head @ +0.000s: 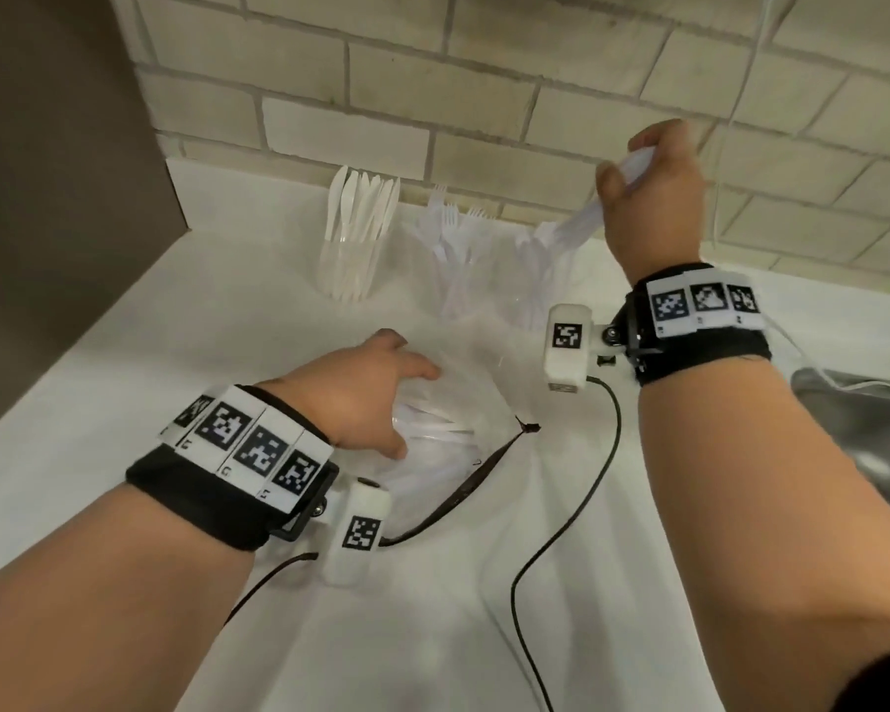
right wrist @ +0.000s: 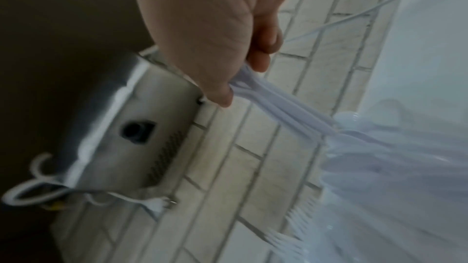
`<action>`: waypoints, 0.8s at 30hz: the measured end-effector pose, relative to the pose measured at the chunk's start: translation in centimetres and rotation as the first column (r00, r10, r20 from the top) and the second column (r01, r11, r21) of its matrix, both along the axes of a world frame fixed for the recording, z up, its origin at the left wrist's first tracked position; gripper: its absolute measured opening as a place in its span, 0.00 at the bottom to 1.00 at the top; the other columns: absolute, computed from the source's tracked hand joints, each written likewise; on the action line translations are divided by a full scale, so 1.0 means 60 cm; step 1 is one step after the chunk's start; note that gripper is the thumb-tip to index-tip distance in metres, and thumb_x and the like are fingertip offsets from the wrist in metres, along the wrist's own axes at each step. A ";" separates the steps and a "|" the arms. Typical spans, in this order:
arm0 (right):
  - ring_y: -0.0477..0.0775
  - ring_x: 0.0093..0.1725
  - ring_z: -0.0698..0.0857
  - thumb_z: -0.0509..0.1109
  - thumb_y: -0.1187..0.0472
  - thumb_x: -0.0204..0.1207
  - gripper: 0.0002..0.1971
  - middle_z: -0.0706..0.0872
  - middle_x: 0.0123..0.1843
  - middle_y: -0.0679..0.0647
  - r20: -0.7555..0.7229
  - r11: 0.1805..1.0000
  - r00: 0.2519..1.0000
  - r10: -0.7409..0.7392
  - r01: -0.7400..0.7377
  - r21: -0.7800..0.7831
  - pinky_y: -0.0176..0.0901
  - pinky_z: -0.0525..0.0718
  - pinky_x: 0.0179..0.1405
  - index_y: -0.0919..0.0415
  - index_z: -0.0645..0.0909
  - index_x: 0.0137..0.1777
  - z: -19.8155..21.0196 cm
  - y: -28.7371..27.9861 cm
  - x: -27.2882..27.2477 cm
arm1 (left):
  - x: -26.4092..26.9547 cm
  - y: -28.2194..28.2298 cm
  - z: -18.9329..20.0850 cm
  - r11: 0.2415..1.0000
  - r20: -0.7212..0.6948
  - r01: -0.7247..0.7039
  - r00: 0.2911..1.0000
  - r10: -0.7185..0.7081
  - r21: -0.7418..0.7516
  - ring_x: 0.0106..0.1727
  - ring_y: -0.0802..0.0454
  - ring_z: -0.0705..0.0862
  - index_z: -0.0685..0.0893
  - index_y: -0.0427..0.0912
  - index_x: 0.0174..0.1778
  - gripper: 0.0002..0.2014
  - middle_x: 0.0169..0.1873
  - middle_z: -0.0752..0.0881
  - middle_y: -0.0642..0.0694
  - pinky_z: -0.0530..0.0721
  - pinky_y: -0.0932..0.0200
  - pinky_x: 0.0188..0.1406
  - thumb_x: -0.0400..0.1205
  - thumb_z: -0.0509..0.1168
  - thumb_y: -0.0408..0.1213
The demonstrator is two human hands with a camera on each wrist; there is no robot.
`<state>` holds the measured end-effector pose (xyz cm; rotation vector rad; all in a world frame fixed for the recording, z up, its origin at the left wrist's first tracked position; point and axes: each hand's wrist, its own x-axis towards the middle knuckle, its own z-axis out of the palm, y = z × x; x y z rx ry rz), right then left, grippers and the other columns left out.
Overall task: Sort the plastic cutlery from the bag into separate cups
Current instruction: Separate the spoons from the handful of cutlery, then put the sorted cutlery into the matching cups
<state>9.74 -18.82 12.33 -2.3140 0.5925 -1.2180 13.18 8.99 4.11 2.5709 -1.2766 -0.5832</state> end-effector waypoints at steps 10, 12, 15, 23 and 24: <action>0.68 0.69 0.75 0.56 0.44 0.82 0.25 0.76 0.70 0.61 -0.697 0.989 0.707 -0.117 0.146 -0.018 0.62 0.76 0.64 0.60 0.66 0.72 -0.090 -0.008 0.072 | -0.002 0.012 -0.012 0.999 -0.075 -0.022 0.997 0.025 0.037 0.74 0.48 0.71 0.64 0.66 0.76 0.45 0.80 0.52 0.49 0.74 0.61 0.69 0.66 0.79 0.48; 0.68 0.73 0.70 0.50 0.41 0.83 0.28 0.72 0.74 0.61 -0.729 0.989 0.674 -0.124 0.147 -0.032 0.64 0.71 0.67 0.58 0.64 0.76 -0.096 -0.008 0.076 | -0.001 0.015 -0.012 0.999 -0.084 -0.029 0.996 0.031 0.023 0.75 0.49 0.70 0.67 0.66 0.75 0.42 0.80 0.53 0.49 0.72 0.62 0.69 0.66 0.79 0.49; 0.68 0.78 0.63 0.47 0.37 0.82 0.32 0.64 0.80 0.60 -0.766 0.991 0.635 -0.098 0.135 -0.015 0.67 0.65 0.73 0.50 0.55 0.82 -0.093 -0.012 0.077 | 0.000 0.020 -0.011 0.999 -0.099 -0.037 0.994 0.037 0.002 0.75 0.49 0.70 0.72 0.66 0.71 0.37 0.80 0.54 0.50 0.71 0.63 0.69 0.67 0.79 0.49; 0.66 0.74 0.67 0.55 0.53 0.81 0.28 0.66 0.77 0.59 -0.616 0.993 0.782 -0.099 0.117 -0.011 0.62 0.68 0.71 0.45 0.56 0.82 -0.039 0.011 0.029 | -0.004 0.041 -0.006 0.996 -0.115 -0.082 0.990 0.077 -0.037 0.72 0.53 0.72 0.83 0.67 0.56 0.18 0.79 0.59 0.52 0.70 0.65 0.66 0.72 0.75 0.48; 0.66 0.73 0.67 0.56 0.55 0.80 0.28 0.67 0.76 0.59 -0.612 0.997 0.788 -0.070 0.080 -0.011 0.60 0.68 0.71 0.46 0.59 0.81 -0.035 0.023 0.018 | -0.004 0.044 -0.006 0.994 -0.114 -0.097 0.989 0.092 -0.040 0.72 0.53 0.73 0.84 0.66 0.56 0.15 0.78 0.60 0.52 0.69 0.65 0.66 0.73 0.74 0.49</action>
